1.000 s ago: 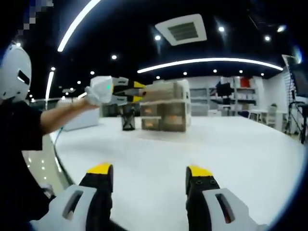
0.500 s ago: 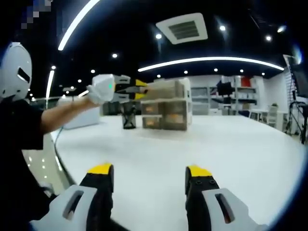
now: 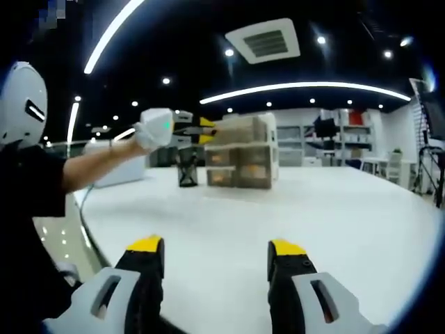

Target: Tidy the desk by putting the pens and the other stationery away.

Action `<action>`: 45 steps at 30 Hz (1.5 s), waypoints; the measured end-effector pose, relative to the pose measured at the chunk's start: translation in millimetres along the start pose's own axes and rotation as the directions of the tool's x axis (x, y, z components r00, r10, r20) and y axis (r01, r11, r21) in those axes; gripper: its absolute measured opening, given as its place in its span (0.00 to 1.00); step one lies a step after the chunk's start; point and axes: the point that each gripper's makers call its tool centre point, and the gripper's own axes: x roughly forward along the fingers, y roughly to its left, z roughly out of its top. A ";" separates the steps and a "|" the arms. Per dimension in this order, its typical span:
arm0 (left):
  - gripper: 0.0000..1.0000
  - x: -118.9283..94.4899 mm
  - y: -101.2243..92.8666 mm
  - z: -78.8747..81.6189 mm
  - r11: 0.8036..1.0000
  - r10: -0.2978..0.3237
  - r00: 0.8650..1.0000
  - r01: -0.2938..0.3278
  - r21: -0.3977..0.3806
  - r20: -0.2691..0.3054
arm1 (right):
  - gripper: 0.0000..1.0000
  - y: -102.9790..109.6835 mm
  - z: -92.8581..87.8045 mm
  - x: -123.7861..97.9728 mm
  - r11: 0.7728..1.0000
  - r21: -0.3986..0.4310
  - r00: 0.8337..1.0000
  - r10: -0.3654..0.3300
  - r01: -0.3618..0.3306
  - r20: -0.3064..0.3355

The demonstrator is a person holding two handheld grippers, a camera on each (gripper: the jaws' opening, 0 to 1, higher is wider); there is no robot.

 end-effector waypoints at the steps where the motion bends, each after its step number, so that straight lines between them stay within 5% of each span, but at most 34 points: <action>1: 0.16 1.4 -0.3 -0.8 1.000 -0.001 1.000 0.001 0.001 -0.002 | 0.56 0.5 0.7 0.4 1.000 -0.001 1.000 0.002 -0.002 -0.001; 45: 0.16 54.8 2.6 -27.4 0.999 -0.029 0.998 0.028 -0.020 -0.055 | 0.56 4.5 8.5 -4.8 1.000 -0.023 1.000 -0.004 0.004 -0.014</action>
